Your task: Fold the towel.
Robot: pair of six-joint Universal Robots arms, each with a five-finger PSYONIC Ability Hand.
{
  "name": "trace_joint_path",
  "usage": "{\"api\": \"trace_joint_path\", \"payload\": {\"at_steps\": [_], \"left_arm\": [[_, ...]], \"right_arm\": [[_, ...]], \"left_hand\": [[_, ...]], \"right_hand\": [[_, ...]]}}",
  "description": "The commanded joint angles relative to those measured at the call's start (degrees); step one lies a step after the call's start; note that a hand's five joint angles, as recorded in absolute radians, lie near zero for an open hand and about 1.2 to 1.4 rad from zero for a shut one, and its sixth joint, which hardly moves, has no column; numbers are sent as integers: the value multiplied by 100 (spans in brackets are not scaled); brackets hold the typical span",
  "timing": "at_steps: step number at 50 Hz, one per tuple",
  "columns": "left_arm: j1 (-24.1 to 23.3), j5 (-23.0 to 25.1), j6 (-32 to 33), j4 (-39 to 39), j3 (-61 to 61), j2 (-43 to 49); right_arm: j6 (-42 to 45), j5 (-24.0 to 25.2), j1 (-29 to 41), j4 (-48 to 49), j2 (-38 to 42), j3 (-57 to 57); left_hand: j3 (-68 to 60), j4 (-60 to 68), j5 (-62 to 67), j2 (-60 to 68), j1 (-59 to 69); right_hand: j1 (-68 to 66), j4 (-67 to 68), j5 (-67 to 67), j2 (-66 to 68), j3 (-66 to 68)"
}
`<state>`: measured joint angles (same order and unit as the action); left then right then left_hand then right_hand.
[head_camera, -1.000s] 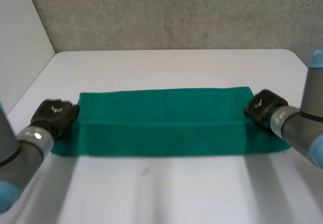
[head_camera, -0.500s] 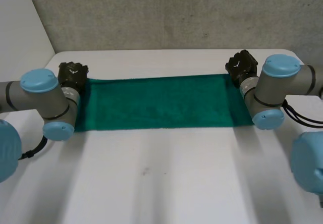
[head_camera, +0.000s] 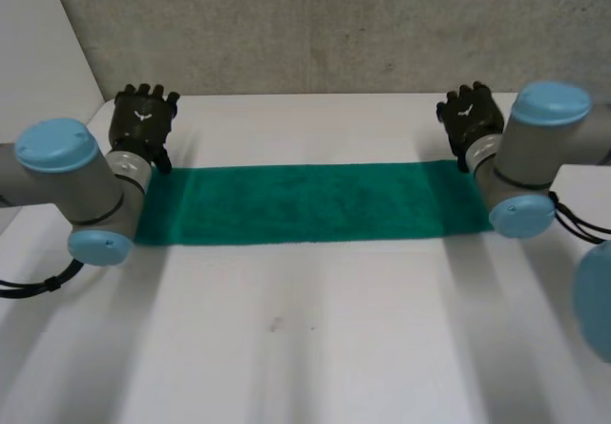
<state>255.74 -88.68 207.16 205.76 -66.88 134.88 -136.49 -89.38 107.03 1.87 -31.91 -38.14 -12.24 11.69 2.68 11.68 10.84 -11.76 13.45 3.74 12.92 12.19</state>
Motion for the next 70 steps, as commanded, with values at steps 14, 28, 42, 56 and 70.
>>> {"api": "trace_joint_path", "payload": {"at_steps": [14, 28, 42, 56, 70], "left_arm": [[99, 44, -1705, -238, -2733, -2299], [143, 44, -1740, -230, -3226, -2388], [161, 35, -1749, -230, -3235, -2379], [196, 17, -1749, -230, -3384, -2467], [161, 8, -1758, -238, -3463, -2678]], "right_arm": [[-1801, 1001, -455, -749, -2091, -2944], [-1811, 1080, -1114, -336, -1380, -2883], [-1802, 1028, -1456, -283, -948, -2637], [-742, 475, -2703, -503, -1291, -2681], [-158, 755, -1503, -468, -2240, -2444]], "left_hand": [[224, -169, -268, -168, -84], [224, -169, -268, -168, -84], [224, -169, -268, -168, -84], [224, -169, -268, -168, -84], [224, -169, -268, -168, -84]], "right_hand": [[-1579, 1409, 1381, 1462, 1535], [-2640, 2471, 2442, 2524, 2597], [-6824, 6655, 6626, 6708, 6781], [-6824, 6655, 6626, 6708, 6781], [-6824, 6655, 6626, 6708, 6781]]}}
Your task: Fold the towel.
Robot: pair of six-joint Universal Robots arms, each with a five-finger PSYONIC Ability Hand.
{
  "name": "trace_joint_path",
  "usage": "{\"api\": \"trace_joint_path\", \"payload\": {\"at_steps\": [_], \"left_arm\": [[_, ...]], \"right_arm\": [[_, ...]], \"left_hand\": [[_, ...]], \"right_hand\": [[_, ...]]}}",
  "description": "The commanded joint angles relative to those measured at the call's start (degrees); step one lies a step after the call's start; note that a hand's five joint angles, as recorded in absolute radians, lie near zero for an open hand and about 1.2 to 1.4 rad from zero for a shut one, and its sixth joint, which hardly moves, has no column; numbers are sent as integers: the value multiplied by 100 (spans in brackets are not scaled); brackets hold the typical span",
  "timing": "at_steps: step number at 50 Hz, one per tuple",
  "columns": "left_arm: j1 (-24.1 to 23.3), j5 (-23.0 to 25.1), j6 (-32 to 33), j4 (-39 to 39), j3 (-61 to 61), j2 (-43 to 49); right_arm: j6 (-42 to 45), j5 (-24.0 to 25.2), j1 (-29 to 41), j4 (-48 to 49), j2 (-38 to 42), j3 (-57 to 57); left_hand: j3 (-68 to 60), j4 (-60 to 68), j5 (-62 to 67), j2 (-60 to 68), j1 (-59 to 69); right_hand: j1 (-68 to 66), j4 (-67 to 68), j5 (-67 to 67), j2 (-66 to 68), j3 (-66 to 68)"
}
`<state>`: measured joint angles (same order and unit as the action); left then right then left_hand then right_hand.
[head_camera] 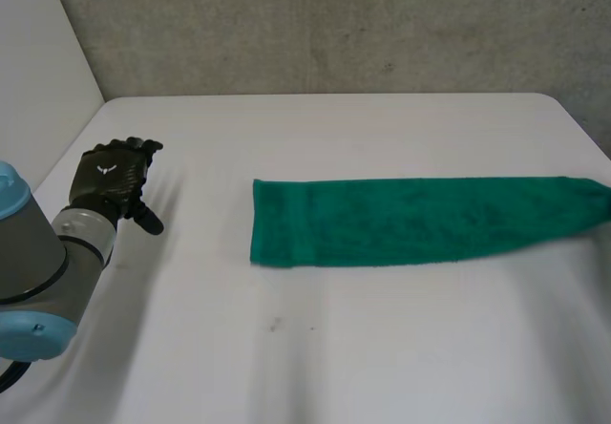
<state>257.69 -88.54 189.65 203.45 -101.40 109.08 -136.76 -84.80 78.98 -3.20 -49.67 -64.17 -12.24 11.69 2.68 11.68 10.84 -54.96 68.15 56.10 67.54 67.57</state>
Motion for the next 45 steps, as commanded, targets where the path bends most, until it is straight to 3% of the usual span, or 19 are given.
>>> {"api": "trace_joint_path", "payload": {"at_steps": [1, 9, 14, 22, 26, 29, 31, 33, 36, 41, 45], "left_arm": [[-43, -5, -7, -7, -11, -106], [-96, -23, -7, -7, -20, -194], [-228, -23, -7, 2, -20, -194], [-474, -14, -7, 54, 76, -150], [-632, -14, 1, 72, 173, -71], [-816, -14, 10, 81, 305, 43], [-983, -14, 2, 81, 454, 131], [-1106, -14, 1, 89, 612, 210], [-1309, -23, 1, 90, 876, 360], [-1748, -32, 10, 90, 1324, 693], [-2003, -40, 19, 55, 1675, 1071]], "right_arm": [[-123, 376, 1521, 39, -473, 186], [-62, 1148, 3067, 56, -421, 484], [227, 1710, 4419, 161, 270, 896], [676, 1853, 5258, 241, 1151, 1231], [808, 1687, 5382, 241, 1512, 1381], [791, 1450, 5356, 241, 1513, 1460], [730, 1134, 5303, 250, 1461, 1486], [511, 634, 5216, 259, 1146, 1443], [37, 429, 5005, 259, 662, 1276], [-1586, 482, 4495, 241, -102, 294], [-2301, 464, 4101, 189, -367, -356]], "left_hand": [[224, -169, -268, -168, -84], [224, -169, -268, -168, -84], [224, -169, -268, -168, -84], [224, -169, -268, -168, -84], [224, -169, -268, -168, -84], [224, -169, -268, -168, -84], [224, -169, -268, -168, -84], [224, -169, -268, -168, -84], [224, -169, -268, -168, -84], [224, -169, -268, -168, -84], [203, -147, -246, -147, -62]], "right_hand": [[-2504, 1185, 1390, 1246, 1243], [-2504, 1185, 1390, 1246, 1243], [-2504, 1185, 1390, 1246, 1243], [-2504, 1185, 1390, 1246, 1243], [-2360, 1041, 1246, 1102, 1099], [1598, -2918, -2713, -2856, -2859], [3469, -4789, -4583, -4727, -4730], [4496, -5815, -5610, -5754, -5757], [4496, -5815, -5610, -5754, -5757], [4496, -5815, -5610, -5754, -5757], [4496, -5815, -5610, -5754, -5757]]}}
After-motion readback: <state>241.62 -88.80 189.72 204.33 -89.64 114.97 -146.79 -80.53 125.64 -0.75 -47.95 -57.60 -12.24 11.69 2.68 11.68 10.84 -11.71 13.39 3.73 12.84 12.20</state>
